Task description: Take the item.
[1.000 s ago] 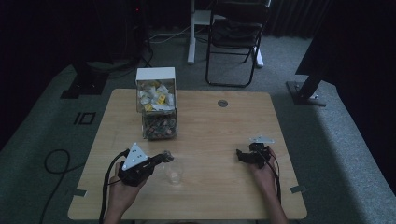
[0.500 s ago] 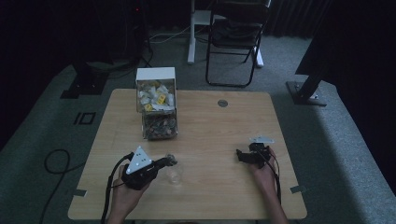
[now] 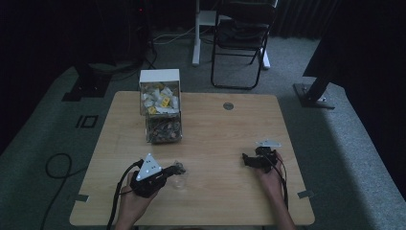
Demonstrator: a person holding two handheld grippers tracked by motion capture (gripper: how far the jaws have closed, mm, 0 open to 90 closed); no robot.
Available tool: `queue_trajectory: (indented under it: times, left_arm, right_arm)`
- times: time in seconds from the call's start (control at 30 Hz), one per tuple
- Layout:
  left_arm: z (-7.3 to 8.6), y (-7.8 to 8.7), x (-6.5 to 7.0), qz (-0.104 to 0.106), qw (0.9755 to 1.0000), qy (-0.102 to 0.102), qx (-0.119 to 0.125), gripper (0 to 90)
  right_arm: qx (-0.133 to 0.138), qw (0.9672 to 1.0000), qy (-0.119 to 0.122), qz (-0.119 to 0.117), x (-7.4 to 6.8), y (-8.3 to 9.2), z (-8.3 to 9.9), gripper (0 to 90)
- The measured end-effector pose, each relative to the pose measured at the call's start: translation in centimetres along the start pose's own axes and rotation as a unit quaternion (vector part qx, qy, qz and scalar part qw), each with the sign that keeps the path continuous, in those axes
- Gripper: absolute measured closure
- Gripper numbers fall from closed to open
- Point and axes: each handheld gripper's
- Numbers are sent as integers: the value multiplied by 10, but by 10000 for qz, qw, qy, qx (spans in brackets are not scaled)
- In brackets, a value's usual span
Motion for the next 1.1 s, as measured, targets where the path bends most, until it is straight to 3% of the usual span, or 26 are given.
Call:
queue_trajectory:
  times: [0.37,0.53,1.1]
  left_arm:
    - [3,-2,-1,-84,9999,32,-54,900]
    - [3,-1,-2,-64,9999,108,12,693]
    - [5,1,-11,-270,9992,278,80,548]
  right_arm:
    - [0,10000,1,0,0,0,0,133]
    - [-1,10000,1,1,0,0,0,133]
    - [1,10000,2,0,0,0,0,133]
Point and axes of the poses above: each handheld gripper's, and its own axes: y roughly backward along the jaws, z roughly out of its underside, x roughly to its right, and after that the axes turned 3 degrees about -y, right-handed
